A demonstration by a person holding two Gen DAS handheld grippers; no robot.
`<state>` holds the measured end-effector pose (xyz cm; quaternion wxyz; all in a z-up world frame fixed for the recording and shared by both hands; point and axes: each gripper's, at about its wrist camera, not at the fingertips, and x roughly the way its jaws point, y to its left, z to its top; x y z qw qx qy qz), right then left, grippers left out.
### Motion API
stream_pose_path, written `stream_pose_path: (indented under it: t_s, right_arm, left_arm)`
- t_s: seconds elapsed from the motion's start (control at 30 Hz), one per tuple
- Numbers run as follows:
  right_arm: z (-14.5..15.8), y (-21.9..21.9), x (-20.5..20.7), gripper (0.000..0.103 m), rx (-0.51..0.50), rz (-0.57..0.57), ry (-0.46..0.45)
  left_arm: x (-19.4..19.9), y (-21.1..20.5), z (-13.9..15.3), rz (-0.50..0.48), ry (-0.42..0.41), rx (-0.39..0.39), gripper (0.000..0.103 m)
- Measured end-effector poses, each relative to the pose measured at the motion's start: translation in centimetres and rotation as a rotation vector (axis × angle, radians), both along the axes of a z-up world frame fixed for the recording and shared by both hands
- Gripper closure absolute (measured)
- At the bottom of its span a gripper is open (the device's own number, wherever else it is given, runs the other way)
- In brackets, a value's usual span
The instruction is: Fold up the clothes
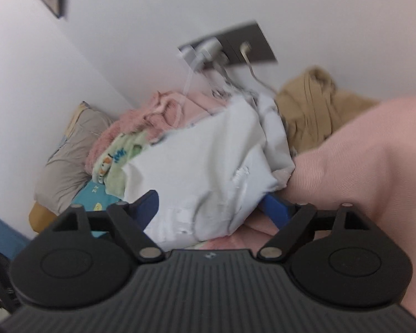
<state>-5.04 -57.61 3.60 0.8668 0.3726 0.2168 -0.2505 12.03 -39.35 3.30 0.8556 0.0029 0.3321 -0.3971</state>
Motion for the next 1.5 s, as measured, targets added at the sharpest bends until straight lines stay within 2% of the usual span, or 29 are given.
stream_pose_path:
  t_s: [0.13, 0.3, 0.53, 0.67, 0.87, 1.1, 1.4, 1.5]
  right_arm:
    - [3.4, 3.0, -2.2, 0.018, -0.093, 0.035, -0.024]
    - [7.0, 7.2, -5.4, 0.018, -0.202, 0.059, -0.054]
    - [10.0, 13.3, -10.2, 0.018, -0.335, 0.085, -0.101]
    - [10.1, 16.0, -12.2, 0.018, -0.391, 0.103, -0.125]
    - [9.4, 19.5, -14.0, 0.019, -0.481, 0.136, -0.137]
    - [8.8, 22.2, -14.7, 0.019, -0.535, 0.150, -0.149]
    - [8.1, 24.8, -14.4, 0.019, -0.621, 0.153, -0.147]
    - [7.6, 25.1, -14.1, 0.019, -0.615, 0.146, -0.145]
  left_arm:
    - [-3.9, 2.3, 3.9, -0.001, -0.110, -0.009, 0.001]
    - [-9.1, 5.8, 7.5, 0.009, -0.222, -0.019, 0.000]
    - [-14.9, 12.4, 10.0, 0.039, -0.292, -0.077, 0.000]
    - [-17.1, 15.9, 9.9, 0.055, -0.284, -0.131, 0.000]
    - [-20.2, 19.1, 9.5, 0.076, -0.337, -0.134, 0.000]
    - [-23.1, 21.6, 9.3, 0.075, -0.400, -0.123, 0.000]
    - [-24.6, 24.0, 9.3, 0.079, -0.422, -0.164, 0.000]
    - [-24.4, 24.1, 9.0, 0.080, -0.424, -0.162, 0.000]
